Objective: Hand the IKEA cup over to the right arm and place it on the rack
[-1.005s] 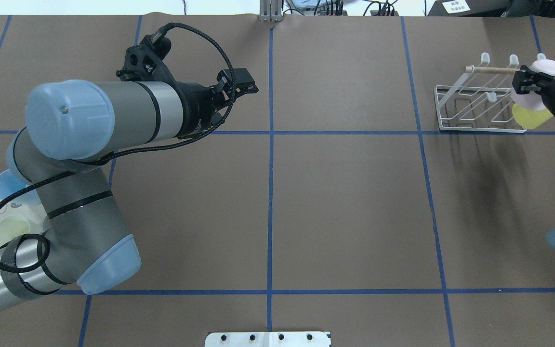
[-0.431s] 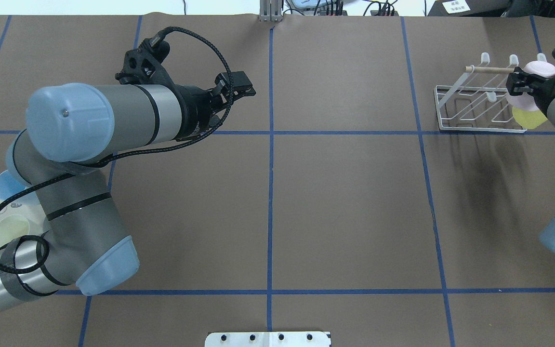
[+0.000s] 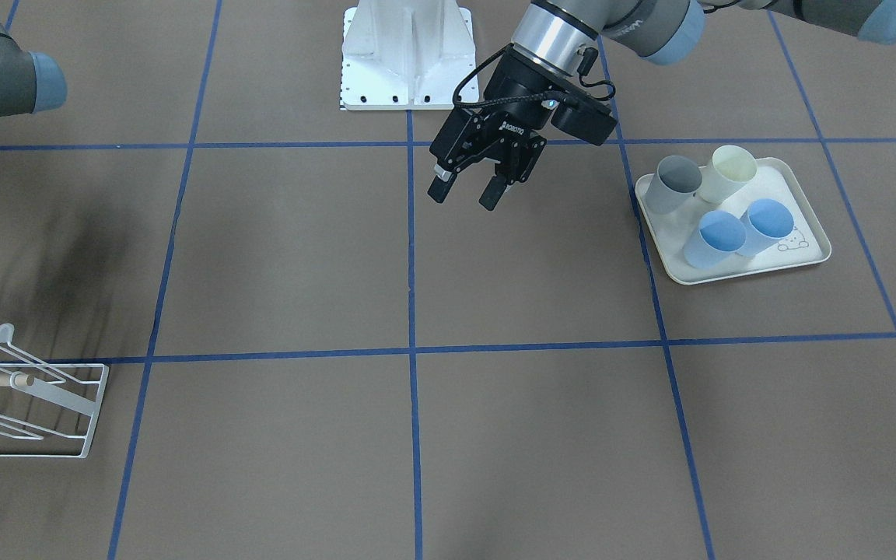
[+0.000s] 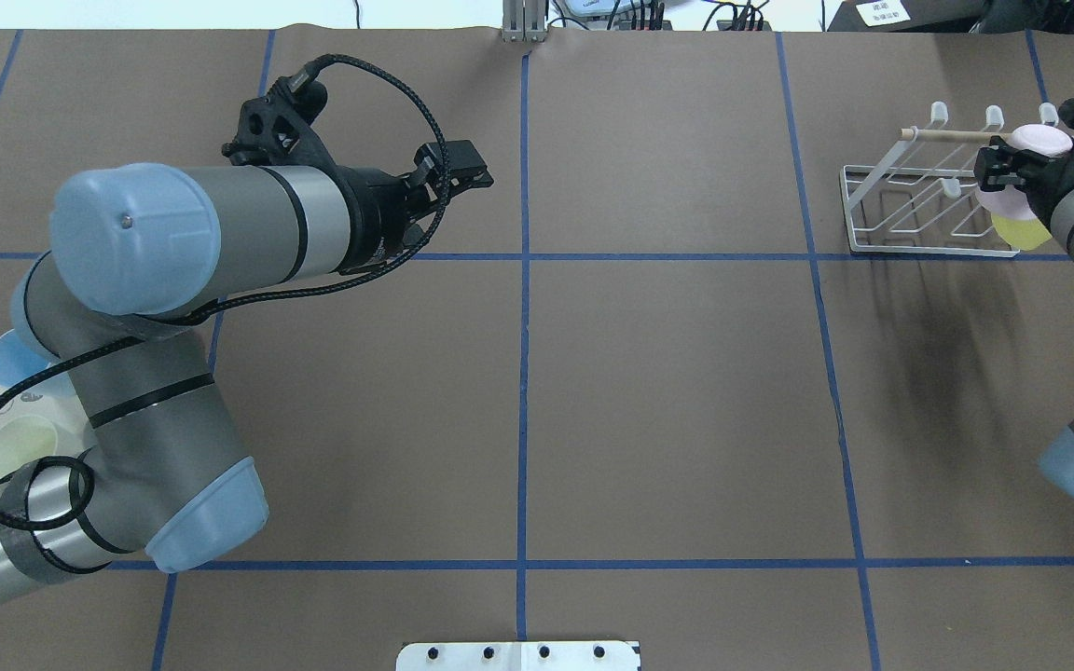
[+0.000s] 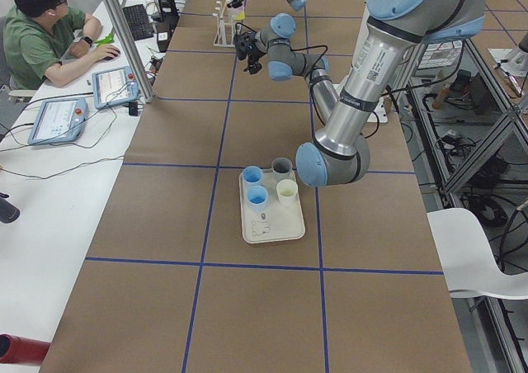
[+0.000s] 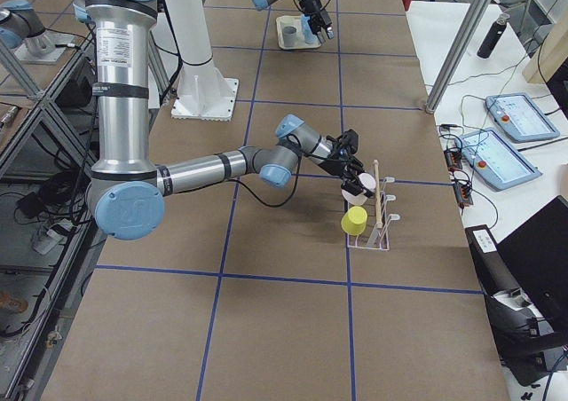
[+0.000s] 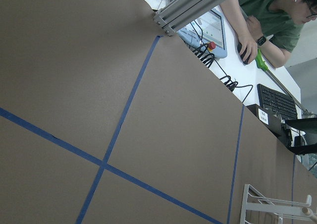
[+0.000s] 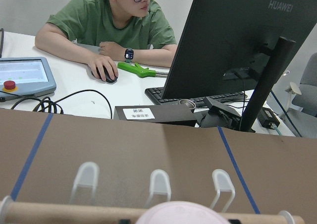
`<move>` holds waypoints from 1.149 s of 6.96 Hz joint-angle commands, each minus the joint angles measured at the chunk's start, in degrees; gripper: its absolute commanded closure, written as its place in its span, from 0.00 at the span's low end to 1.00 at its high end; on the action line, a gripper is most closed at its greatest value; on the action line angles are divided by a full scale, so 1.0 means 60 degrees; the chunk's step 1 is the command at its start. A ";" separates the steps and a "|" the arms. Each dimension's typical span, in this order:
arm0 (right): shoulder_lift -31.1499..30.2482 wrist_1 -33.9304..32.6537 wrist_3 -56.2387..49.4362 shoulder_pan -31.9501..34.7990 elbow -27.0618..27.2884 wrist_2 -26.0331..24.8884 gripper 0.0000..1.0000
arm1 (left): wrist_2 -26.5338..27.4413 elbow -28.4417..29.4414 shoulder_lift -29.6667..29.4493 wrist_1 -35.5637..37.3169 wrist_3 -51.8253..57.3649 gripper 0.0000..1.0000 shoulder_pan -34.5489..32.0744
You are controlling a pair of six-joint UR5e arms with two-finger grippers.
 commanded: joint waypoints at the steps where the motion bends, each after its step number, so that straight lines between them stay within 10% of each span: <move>1: 0.0005 0.0070 -0.0024 0.0000 -0.0006 0.0070 0.00 | 0.0000 -0.0019 0.0001 0.0000 0.0000 0.00 -0.0012; 5: -0.0067 0.0057 -0.0068 0.0131 0.1190 0.1093 0.00 | -0.0566 -0.0266 0.0117 0.0262 0.0363 0.00 -0.0434; 8: -0.0011 0.0100 0.1769 0.0088 0.2275 0.3387 0.00 | -0.2952 -0.1700 0.1185 0.3386 0.3327 0.00 -0.2364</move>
